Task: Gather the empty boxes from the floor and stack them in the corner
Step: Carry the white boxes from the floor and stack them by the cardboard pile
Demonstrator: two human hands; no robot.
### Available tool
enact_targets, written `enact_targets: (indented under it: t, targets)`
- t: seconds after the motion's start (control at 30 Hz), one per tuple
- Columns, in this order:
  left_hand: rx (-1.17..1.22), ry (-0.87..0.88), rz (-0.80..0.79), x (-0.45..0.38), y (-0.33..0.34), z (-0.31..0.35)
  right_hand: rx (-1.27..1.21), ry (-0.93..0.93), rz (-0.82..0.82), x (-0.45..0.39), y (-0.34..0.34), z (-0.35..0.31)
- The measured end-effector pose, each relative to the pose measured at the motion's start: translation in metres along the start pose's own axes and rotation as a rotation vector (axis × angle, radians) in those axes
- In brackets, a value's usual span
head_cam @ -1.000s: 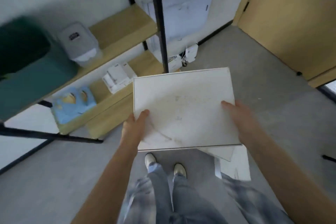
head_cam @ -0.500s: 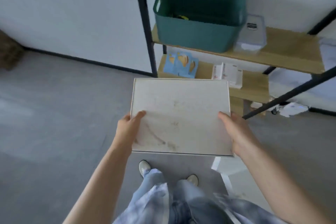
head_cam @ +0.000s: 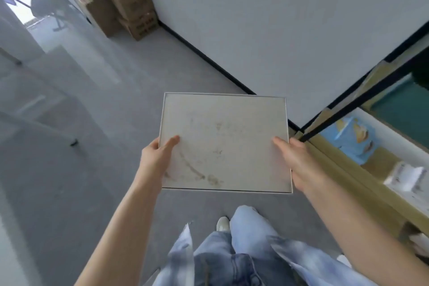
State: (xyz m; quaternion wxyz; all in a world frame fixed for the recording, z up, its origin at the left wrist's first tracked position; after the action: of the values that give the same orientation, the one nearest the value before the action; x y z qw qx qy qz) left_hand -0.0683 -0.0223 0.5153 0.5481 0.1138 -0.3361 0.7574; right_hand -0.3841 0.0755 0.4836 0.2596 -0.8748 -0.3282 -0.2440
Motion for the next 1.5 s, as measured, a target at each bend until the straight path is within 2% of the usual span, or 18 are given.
enact_targets:
  t: [0.23,0.53,0.7,0.97,1.17,1.5]
  targets:
    - [0.120,-0.092,0.109,-0.104,-0.014,0.049,0.114,-0.062,-0.120,-0.060,0.136,-0.095]
    - [0.245,-0.192,0.225,-0.255,-0.013,0.166,0.264,-0.154,-0.265,-0.144,0.321,-0.253]
    - [0.289,-0.205,0.287,-0.348,-0.025,0.222,0.290,-0.147,-0.323,-0.176,0.428,-0.315]
    - [0.293,-0.210,0.253,-0.540,-0.052,0.327,0.259,-0.148,-0.300,-0.226,0.614,-0.414]
    - [0.261,-0.202,0.232,-0.645,-0.060,0.407,0.219,-0.118,-0.286,-0.257,0.710,-0.482]
    - [0.275,-0.238,0.234,-0.826,-0.014,0.523,0.263,-0.116,-0.285,-0.366,0.869,-0.606]
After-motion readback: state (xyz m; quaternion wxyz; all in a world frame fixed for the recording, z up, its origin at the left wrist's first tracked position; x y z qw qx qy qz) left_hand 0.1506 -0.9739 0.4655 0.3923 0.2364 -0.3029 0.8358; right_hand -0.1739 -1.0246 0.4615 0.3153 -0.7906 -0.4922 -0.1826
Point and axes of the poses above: each hand's wrist, its own x-axis away from the middle knuckle, its own y-axis out of the palm, z = x × y, the point moved 9 cm from there along -x, towards the middle knuckle, and after that the axes turned 13 degrees about z, right-handed, at the moved point
